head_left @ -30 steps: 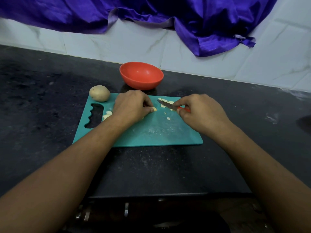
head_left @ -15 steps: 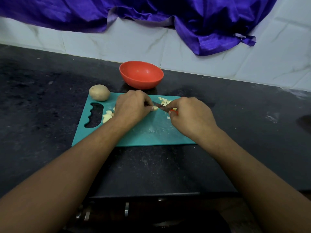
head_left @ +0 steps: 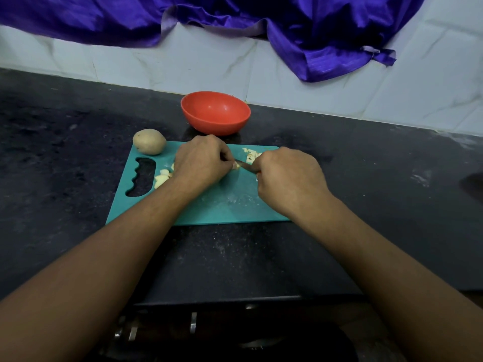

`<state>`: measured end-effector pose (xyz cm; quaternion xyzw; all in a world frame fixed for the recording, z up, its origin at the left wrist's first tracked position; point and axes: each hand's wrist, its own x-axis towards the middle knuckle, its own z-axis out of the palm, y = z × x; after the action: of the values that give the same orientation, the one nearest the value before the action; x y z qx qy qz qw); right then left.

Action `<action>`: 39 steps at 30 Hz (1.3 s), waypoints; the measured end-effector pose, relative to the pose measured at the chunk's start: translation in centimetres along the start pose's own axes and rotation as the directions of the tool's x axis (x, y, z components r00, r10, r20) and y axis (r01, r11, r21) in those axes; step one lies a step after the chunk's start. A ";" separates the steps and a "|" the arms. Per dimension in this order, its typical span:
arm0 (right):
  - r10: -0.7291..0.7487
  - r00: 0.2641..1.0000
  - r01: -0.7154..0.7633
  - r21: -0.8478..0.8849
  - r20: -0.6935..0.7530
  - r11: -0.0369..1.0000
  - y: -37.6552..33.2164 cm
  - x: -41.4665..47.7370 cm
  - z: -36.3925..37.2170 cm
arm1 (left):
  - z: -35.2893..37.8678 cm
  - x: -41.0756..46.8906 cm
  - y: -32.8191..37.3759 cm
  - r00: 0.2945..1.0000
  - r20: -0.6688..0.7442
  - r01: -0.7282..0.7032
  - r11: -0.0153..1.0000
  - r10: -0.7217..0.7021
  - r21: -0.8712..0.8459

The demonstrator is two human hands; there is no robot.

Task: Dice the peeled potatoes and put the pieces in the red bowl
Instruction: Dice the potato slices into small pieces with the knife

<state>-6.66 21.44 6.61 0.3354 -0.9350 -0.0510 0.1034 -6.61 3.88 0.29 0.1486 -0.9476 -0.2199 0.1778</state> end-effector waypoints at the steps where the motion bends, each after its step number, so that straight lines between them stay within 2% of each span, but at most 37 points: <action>1: -0.007 1.000 0.007 -0.015 0.002 1.000 0.1 -0.3 0.0 | 0.0 0.0 0.0 1.000 -0.003 -0.004 1.000 0.004 0.001; 6: -0.066 0.998 0.066 -0.077 0.005 0.995 0.1 -1.4 -0.2 | 0.0 -0.1 0.1 1.000 -0.003 0.000 1.000 0.000 0.002; 13: -0.097 0.994 0.100 -0.067 0.047 0.993 1.1 -1.6 -1.7 | 0.0 -0.3 0.1 1.000 -0.029 -0.007 1.000 0.007 0.018; 18: -0.015 0.999 0.013 0.077 0.028 0.997 2.6 -1.8 -2.1 | -0.1 -0.1 -0.7 1.000 0.013 -0.025 0.999 0.025 -0.025; 24: 0.060 0.998 -0.057 0.149 -0.019 0.987 1.5 -1.1 -1.3 | 0.0 -0.1 -0.7 1.000 0.001 -0.010 0.999 0.011 -0.033; 33: 0.077 0.997 -0.077 0.152 0.007 0.985 -0.5 0.4 0.1 | 0.0 0.1 -0.8 1.000 0.002 0.010 1.000 -0.009 -0.030; 39: 0.042 0.999 -0.041 0.083 -0.001 0.996 -1.1 0.5 0.2 | 0.2 0.1 -0.7 1.000 -0.006 0.004 1.000 -0.004 -0.017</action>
<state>-6.38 20.28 6.33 0.3200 -0.9429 -0.0096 0.0918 -6.63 3.30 -0.14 0.1494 -0.9448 -0.2281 0.1814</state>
